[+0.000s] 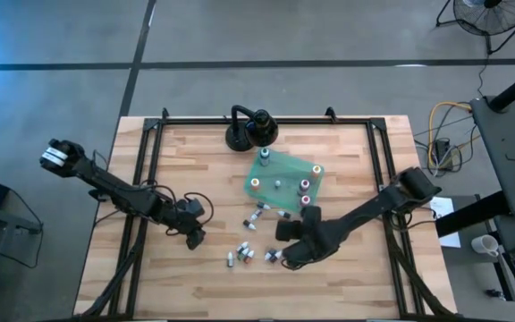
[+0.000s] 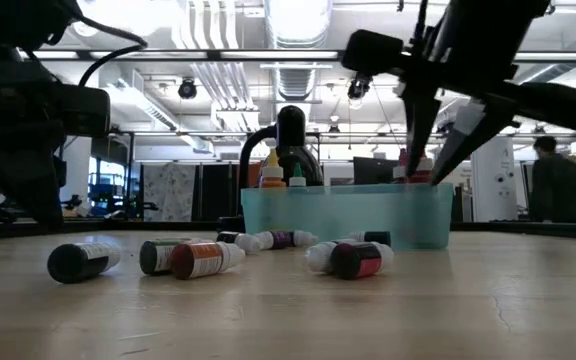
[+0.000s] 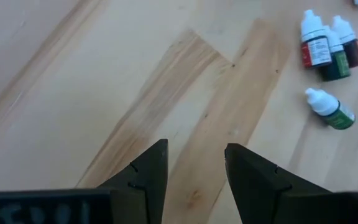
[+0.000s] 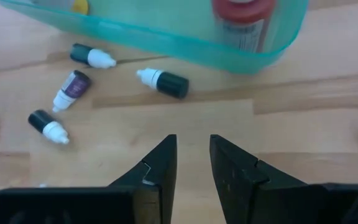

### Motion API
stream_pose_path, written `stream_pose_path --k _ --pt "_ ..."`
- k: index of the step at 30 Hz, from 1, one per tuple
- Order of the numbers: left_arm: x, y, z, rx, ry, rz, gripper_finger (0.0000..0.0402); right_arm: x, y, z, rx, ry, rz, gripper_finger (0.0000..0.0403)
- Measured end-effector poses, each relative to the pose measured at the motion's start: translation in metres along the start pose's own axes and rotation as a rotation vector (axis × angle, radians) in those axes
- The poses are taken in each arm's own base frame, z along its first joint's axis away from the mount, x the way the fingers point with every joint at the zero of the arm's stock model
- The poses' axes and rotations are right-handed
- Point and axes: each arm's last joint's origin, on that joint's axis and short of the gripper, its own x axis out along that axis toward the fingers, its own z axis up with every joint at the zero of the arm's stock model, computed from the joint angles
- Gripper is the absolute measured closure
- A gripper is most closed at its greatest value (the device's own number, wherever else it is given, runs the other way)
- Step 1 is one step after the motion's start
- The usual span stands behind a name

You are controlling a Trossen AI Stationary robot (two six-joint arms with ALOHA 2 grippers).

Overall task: Pick & Place food coloring
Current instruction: Adjust the green bin on the table

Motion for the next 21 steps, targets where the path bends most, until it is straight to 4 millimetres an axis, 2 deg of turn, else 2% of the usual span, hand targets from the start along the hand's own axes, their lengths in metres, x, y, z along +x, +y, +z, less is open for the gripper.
stream_pose_path --k 21 --pt "0.002 0.005 0.002 -0.006 -0.007 0.025 0.0268 0.017 0.000 0.014 -0.043 -0.026 -0.051 0.0317"
